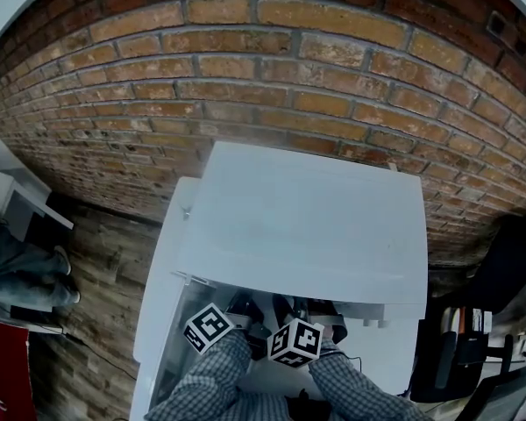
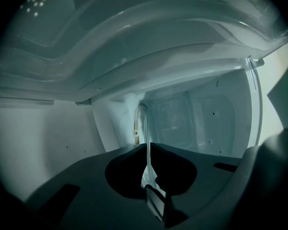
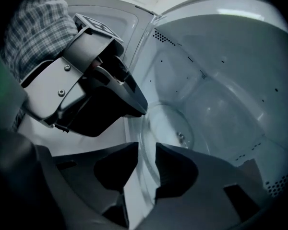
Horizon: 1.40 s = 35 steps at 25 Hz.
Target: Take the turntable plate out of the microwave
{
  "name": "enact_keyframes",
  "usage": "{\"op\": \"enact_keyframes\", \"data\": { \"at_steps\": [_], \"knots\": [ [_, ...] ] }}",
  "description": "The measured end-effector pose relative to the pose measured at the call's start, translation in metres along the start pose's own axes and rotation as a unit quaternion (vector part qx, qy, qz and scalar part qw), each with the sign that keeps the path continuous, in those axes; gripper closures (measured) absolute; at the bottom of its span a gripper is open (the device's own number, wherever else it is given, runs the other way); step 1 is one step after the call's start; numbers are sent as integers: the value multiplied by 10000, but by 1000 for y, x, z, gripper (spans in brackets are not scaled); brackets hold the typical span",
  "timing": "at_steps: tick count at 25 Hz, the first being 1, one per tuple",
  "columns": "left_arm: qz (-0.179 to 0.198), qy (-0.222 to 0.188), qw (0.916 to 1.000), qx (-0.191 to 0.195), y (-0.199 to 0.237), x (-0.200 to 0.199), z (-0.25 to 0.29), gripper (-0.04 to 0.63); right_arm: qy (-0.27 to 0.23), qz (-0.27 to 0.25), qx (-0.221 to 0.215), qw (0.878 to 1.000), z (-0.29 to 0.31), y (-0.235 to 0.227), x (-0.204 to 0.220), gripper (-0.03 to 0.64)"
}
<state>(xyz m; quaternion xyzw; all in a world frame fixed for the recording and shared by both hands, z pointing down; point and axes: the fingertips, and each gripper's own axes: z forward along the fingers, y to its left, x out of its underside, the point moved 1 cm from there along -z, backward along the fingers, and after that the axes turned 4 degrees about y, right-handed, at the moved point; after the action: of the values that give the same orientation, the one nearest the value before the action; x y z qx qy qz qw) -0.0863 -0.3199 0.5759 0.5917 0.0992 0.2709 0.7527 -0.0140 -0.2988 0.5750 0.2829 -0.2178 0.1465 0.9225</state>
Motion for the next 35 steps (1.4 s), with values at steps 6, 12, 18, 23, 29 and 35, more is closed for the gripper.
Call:
{"op": "enact_keyframes", "data": {
  "at_steps": [6,12,18,23,29,35],
  "knots": [
    [-31,-58,9999,83,-1,-2,1,565,-64,-152,6,9999,0,-1,-2,534],
    [-86,-168,9990,402,-9,-6,8,565,-194,-128,21,9997,-5,-3,-10,543],
    [-272,-227,9929,1137,-28,-9,23,563,-340,-132,-37,9993,-12,-8,-16,549],
    [-473,-302,9895,1330,-33,-9,29,565,-343,-318,-49,9989,-16,-10,-15,555],
    [-474,-337,9920,1121,-28,-8,29,565,-491,-73,-15,9988,-20,-8,-15,555],
    [-476,-307,9938,956,-22,-6,27,563,-875,1336,-132,9871,-51,-7,-6,557]
  ]
}}
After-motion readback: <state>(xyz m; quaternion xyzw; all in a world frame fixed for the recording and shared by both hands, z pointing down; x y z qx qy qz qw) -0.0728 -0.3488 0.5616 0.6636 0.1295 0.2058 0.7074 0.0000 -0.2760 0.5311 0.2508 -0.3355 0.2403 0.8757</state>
